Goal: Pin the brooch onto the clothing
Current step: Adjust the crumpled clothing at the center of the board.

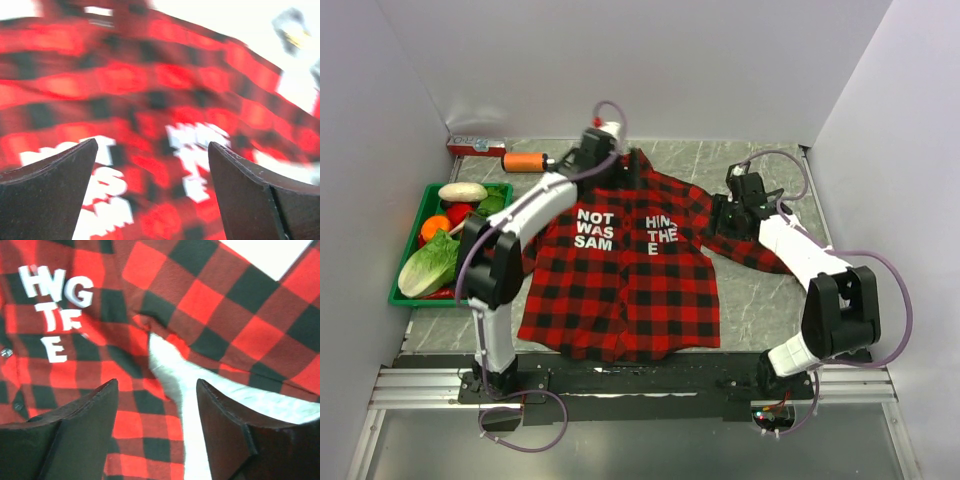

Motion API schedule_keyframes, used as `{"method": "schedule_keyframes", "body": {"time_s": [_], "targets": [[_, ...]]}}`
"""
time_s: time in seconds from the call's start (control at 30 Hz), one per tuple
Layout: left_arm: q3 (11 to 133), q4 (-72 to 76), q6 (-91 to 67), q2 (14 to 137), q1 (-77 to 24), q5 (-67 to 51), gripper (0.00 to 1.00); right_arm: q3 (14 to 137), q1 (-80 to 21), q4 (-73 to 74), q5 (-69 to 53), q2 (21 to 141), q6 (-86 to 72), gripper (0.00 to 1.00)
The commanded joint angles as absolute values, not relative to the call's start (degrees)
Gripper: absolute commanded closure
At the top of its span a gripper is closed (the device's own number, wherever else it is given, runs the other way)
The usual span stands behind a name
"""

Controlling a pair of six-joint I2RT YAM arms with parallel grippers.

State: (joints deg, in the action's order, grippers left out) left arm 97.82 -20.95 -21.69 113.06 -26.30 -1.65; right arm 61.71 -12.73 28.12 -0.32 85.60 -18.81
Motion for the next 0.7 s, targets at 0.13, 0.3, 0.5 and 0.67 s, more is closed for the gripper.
{"method": "schedule_keyframes", "body": {"time_s": [0.13, 0.3, 0.5, 0.67], "targets": [[80.26, -17.58, -21.62, 105.12, -45.77, -4.3, 0.05, 65.03, -6.69, 27.6, -1.56, 93.86, -16.52, 0.3], [72.34, -17.4, -25.39, 103.27, -52.81, -5.44, 0.06, 66.09, -4.31, 26.99, -6.76, 99.48, -17.22, 0.3], [67.94, -16.79, -27.25, 103.62, -57.82, -7.65, 0.06, 68.02, -2.55, 28.39, -6.33, 103.53, -18.72, 0.31], [64.17, -17.93, -27.6, 105.38, -59.68, -9.4, 0.07, 69.87, -1.5, 30.41, -4.66, 105.82, -18.02, 0.31]]}}
